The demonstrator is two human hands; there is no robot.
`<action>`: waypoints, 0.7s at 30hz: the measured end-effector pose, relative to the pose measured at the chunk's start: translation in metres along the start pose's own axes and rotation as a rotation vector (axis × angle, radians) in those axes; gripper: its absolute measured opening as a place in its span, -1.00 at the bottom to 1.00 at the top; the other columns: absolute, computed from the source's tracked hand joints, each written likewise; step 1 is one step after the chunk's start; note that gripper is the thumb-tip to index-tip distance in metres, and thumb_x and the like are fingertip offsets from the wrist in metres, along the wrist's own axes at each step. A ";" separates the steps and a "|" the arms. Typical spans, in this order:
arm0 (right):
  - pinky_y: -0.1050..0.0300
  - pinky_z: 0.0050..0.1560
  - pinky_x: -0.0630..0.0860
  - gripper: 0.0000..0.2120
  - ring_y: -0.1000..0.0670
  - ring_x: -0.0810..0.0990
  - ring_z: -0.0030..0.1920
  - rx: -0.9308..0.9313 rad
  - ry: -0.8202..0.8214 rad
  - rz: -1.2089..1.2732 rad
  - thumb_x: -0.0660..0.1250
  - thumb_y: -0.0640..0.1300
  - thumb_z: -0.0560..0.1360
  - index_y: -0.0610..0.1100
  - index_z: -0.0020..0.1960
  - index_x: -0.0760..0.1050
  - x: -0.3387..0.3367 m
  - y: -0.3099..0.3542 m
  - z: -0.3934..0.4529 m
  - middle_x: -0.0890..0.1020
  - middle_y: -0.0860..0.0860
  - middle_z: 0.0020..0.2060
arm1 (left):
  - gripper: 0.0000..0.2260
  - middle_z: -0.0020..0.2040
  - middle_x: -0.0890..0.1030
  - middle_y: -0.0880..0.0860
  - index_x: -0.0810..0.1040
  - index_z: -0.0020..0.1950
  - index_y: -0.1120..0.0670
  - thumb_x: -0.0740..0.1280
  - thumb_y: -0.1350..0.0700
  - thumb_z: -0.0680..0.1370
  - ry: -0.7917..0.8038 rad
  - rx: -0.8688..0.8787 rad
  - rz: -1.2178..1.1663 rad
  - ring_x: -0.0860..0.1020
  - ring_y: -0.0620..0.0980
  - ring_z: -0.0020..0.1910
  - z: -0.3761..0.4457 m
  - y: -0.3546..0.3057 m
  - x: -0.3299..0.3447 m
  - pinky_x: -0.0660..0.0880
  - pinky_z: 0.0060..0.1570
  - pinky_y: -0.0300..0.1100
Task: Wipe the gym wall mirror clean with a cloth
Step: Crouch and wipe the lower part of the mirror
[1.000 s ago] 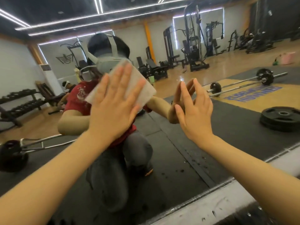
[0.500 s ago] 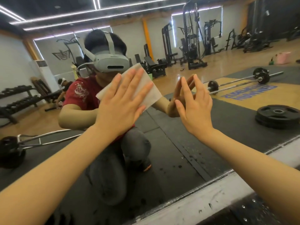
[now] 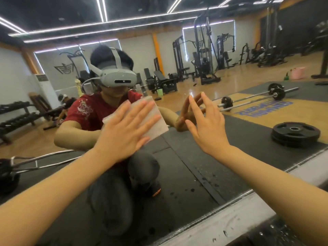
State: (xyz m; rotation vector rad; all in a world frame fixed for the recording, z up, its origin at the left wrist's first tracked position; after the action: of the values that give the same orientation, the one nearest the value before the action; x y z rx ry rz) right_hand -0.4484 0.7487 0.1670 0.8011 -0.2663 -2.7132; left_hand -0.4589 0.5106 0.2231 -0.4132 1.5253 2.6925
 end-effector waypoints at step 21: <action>-0.19 0.33 0.32 -0.36 -0.19 0.21 0.45 -0.093 -0.065 -0.001 0.31 0.04 0.57 -0.01 0.57 0.14 -0.004 -0.012 0.003 0.19 -0.18 0.50 | -0.41 0.61 -0.01 0.22 0.04 0.62 0.08 -0.05 -0.16 0.64 -0.040 -0.009 -0.024 -0.04 0.17 0.59 0.062 0.040 -0.012 -0.04 0.53 0.12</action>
State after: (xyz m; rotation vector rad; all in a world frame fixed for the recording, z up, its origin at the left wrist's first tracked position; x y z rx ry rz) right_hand -0.4499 0.7614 0.1682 0.6875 -0.1521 -2.7332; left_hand -0.4665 0.5433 0.2901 -0.3732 1.4890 2.6740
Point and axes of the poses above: each hand's wrist, its own z-axis towards the middle knuckle, its own x-axis out of the palm, y = z × x, the point moved 3 cm from there along z, towards the middle knuckle
